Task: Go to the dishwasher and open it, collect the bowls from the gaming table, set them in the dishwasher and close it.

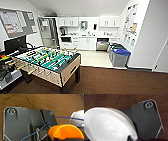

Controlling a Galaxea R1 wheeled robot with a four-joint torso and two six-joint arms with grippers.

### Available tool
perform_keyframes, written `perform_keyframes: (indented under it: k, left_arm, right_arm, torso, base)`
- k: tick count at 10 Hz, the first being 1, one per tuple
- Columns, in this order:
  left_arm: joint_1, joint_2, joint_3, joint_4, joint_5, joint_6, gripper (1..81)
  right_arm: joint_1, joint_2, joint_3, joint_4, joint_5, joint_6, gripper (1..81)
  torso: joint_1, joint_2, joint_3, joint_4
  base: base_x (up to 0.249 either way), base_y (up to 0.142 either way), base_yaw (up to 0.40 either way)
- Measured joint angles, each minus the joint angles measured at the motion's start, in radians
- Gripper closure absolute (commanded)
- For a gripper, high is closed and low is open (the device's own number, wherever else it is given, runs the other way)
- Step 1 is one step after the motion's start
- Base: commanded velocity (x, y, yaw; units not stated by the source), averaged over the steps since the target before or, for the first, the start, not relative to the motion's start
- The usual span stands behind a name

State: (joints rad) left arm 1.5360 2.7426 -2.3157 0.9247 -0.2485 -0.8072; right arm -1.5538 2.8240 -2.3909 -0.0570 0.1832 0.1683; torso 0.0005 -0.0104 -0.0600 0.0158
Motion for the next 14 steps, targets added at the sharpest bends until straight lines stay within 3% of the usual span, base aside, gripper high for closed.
perform_keyframes:
  k: [14]
  left_arm:
    - [0.000, 0.000, 0.003, 0.002, -0.007, 0.000, 81.1]
  right_arm:
    - [0.003, 0.002, 0.000, 0.000, 0.000, 0.001, 81.1]
  torso:
    - [0.000, 0.000, 0.000, 0.000]
  base:
    - [0.137, -0.009, 0.000]
